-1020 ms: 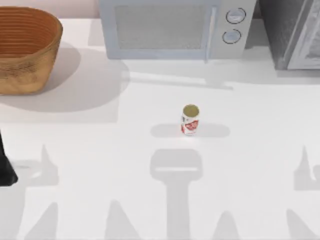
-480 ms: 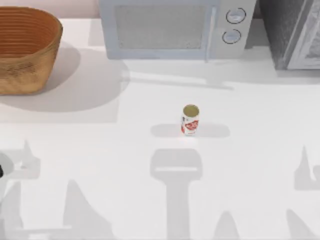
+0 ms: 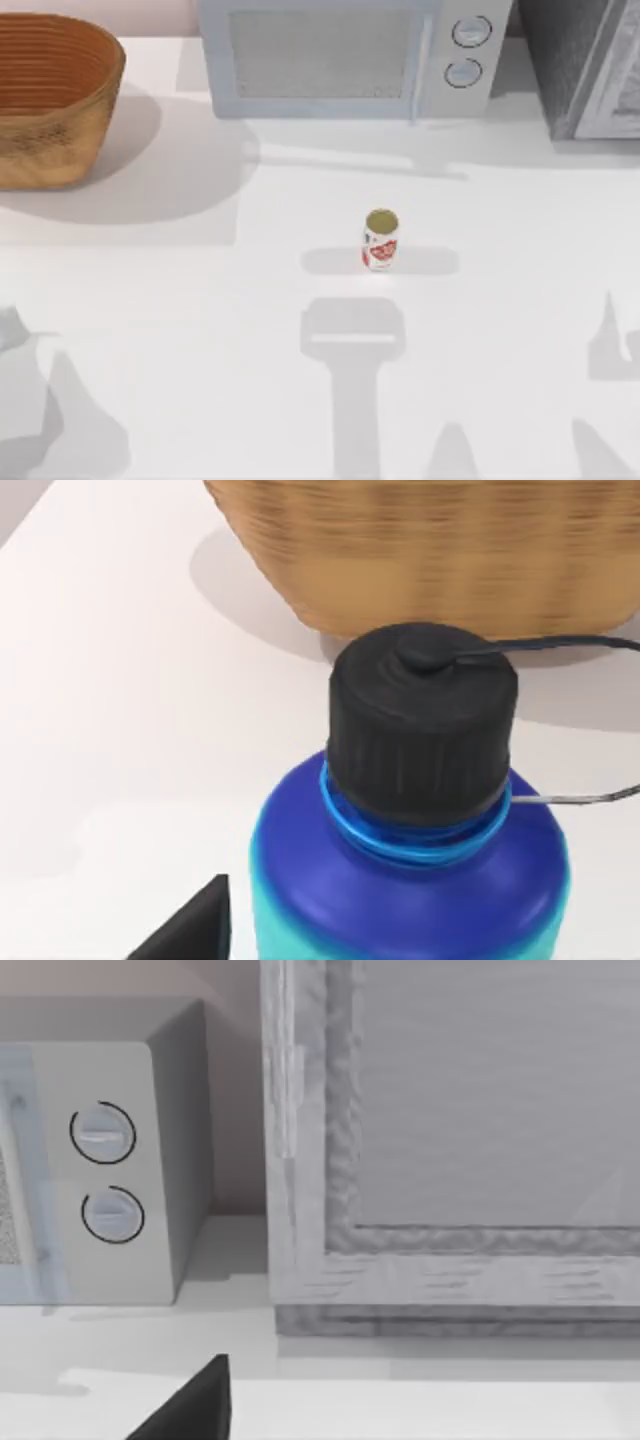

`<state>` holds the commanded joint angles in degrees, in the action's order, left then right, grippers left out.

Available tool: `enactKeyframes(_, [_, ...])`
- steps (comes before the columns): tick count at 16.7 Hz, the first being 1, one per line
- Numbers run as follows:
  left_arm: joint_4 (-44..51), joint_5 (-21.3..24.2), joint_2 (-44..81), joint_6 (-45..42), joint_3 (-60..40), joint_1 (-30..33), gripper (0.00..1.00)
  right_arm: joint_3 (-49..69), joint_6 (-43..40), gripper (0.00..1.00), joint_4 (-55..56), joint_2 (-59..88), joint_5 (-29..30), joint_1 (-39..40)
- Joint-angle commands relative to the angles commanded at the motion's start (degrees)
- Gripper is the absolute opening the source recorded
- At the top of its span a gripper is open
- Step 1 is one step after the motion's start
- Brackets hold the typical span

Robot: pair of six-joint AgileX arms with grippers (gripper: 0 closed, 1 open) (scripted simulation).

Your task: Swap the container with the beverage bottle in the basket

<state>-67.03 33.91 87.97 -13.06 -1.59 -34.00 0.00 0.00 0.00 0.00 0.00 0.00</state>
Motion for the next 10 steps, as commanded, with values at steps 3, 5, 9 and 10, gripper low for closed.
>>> enactKeyframes(3, [-5.1, 2.6, 7.3, -1.1, 0.0, -2.7, 1.0, 0.0, 0.0, 1.0, 0.0, 0.0, 0.0, 0.0])
enactKeyframes(5, [-6.5, 3.3, 9.3, -1.4, 0.0, -3.4, 1.0, 0.0, 0.0, 1.0, 0.0, 0.0, 0.0, 0.0])
enactKeyframes(9, [-6.6, 3.4, 9.5, -1.4, 0.0, -3.5, 1.0, 0.0, 0.0, 1.0, 0.0, 0.0, 0.0, 0.0])
enactKeyframes(10, [-6.5, 3.3, 9.3, -1.3, 0.2, -3.3, 1.0, 0.0, 0.0, 1.0, 0.0, 0.0, 0.0, 0.0])
